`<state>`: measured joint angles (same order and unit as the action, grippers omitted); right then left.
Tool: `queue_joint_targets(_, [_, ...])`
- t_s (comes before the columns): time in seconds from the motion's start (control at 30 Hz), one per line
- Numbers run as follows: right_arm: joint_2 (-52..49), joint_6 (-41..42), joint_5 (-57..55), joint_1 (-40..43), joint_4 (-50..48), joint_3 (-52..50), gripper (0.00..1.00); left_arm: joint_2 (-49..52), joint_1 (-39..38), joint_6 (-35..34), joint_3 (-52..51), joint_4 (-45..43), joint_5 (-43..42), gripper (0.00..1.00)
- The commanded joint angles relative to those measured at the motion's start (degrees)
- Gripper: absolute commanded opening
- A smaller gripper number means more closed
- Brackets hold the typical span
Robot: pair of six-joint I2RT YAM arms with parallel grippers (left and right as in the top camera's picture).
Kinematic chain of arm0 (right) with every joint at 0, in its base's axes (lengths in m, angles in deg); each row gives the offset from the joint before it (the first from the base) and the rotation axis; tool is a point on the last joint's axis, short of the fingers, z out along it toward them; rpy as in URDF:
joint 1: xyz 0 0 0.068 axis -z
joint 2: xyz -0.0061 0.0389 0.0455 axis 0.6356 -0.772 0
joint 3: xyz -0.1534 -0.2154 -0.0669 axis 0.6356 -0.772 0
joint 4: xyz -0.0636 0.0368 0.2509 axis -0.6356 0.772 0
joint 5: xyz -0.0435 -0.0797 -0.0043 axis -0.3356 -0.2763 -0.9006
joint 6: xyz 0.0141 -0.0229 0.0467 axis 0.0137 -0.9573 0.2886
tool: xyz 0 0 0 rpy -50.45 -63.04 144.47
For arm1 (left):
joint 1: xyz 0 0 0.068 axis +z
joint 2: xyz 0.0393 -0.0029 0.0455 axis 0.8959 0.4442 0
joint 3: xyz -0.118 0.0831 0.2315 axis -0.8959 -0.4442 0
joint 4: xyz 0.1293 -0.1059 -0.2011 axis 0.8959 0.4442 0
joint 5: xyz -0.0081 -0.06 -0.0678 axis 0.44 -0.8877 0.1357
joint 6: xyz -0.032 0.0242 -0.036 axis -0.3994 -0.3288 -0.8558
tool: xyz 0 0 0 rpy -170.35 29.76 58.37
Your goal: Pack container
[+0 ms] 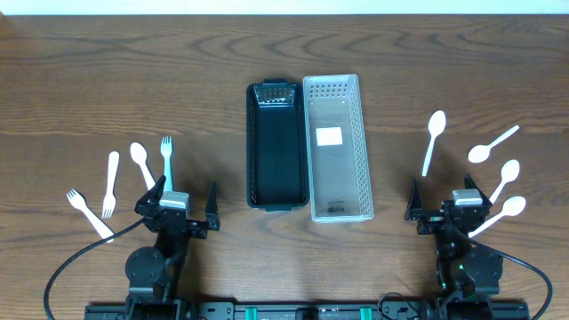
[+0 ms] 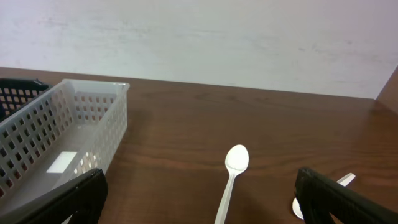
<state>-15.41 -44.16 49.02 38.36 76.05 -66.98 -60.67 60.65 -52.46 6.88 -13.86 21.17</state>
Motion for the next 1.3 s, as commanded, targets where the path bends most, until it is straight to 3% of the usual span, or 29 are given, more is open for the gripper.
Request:
queue_joint_targets(0.0, [0.3, 0.9, -0.2, -0.8, 0.3, -0.1, 0.99, -0.4, 0.2, -0.5, -1.3, 1.4, -1.9, 0.98])
queue_joint_targets(0.37, [0.0, 1.5, -1.7, -0.8, 0.3, -0.1, 0.99, -0.4, 0.2, -0.5, -1.3, 0.0, -1.4, 0.98])
queue_joint_targets(0.57, [-0.2, 4.6, -1.7, -0.8, -9.0, 0.1, 0.99, 0.9, 0.2, -18.8, 0.7, -2.1, -1.4, 0.98])
queue_joint_targets(0.7, [-3.9, 4.6, -3.7, -0.3, -10.8, 5.4, 0.99, 6.1, 0.2, -20.5, 8.7, -2.4, 0.9, 0.98])
queue_joint_targets(0.8, [-12.4, 4.6, -4.3, 0.7, -6.6, 14.0, 0.99, 14.7, 0.2, -19.0, 18.1, -2.2, 7.2, 0.98])
queue_joint_targets(0.97, [-33.1, 4.6, -4.7, 3.8, 2.6, 32.3, 0.99, 34.9, 0.2, -14.2, 37.8, 3.5, 8.6, 0.98])
queue_joint_targets(1.17, [-59.1, 4.6, -4.7, 6.8, 27.4, 59.5, 0.99, 58.4, 0.2, -14.2, 63.3, 30.2, 8.7, 0.98])
queue_joint_targets(1.27, [-70.5, 4.5, -4.0, 8.0, 39.6, 71.2, 0.99, 67.1, 0.2, -14.2, 71.1, 40.6, 8.7, 0.98])
